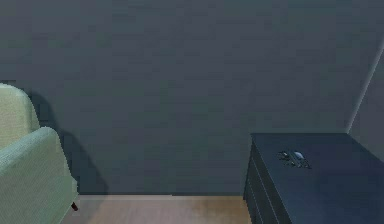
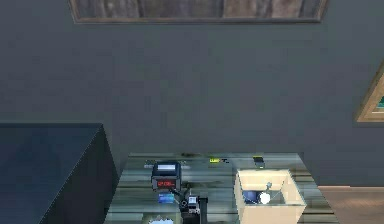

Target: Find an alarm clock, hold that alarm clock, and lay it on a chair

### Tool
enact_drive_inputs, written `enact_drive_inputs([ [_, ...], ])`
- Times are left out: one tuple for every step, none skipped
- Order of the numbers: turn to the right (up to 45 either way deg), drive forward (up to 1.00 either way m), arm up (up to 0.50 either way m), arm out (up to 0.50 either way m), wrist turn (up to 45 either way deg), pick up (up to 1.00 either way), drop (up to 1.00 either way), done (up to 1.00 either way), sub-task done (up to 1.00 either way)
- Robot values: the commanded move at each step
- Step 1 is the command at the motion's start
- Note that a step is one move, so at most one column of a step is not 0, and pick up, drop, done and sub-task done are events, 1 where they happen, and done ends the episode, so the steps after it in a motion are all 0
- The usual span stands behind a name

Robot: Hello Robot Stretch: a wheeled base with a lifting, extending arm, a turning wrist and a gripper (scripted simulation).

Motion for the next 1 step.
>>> enact_drive_inputs([
  [0.0,0.00,0.00,0.00,0.0,1.00,0.00,0.00,0.00],
])
